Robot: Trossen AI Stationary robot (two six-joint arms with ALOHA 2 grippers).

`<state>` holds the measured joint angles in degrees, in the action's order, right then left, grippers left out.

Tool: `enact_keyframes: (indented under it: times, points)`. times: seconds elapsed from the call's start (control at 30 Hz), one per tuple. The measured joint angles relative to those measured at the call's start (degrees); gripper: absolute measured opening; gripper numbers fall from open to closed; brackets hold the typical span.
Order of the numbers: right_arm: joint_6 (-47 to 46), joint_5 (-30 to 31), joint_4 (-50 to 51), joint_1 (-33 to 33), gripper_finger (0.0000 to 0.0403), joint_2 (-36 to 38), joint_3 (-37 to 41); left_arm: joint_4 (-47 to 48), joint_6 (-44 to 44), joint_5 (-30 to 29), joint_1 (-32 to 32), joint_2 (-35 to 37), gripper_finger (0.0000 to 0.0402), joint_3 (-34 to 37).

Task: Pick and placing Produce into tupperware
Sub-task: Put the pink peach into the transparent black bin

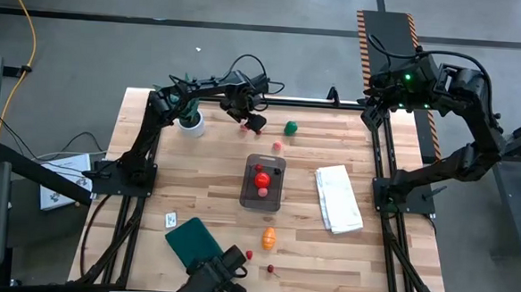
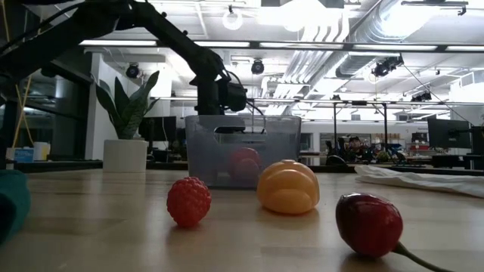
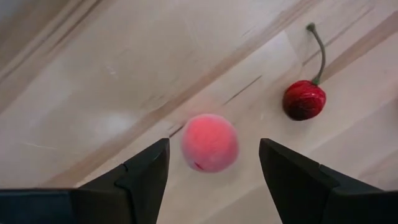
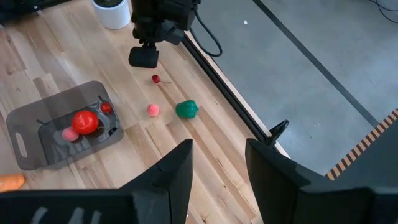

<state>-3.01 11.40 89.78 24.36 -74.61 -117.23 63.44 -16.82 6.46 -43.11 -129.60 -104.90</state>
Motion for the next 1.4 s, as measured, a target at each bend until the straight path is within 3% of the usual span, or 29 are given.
enact_keyframes:
  times: [1.4]
  points:
    - [-0.17,0.03,0.0,0.0,0.014,0.0,0.0,-0.94,-0.2,0.18,0.02,-0.59,0.0239,-0.02]
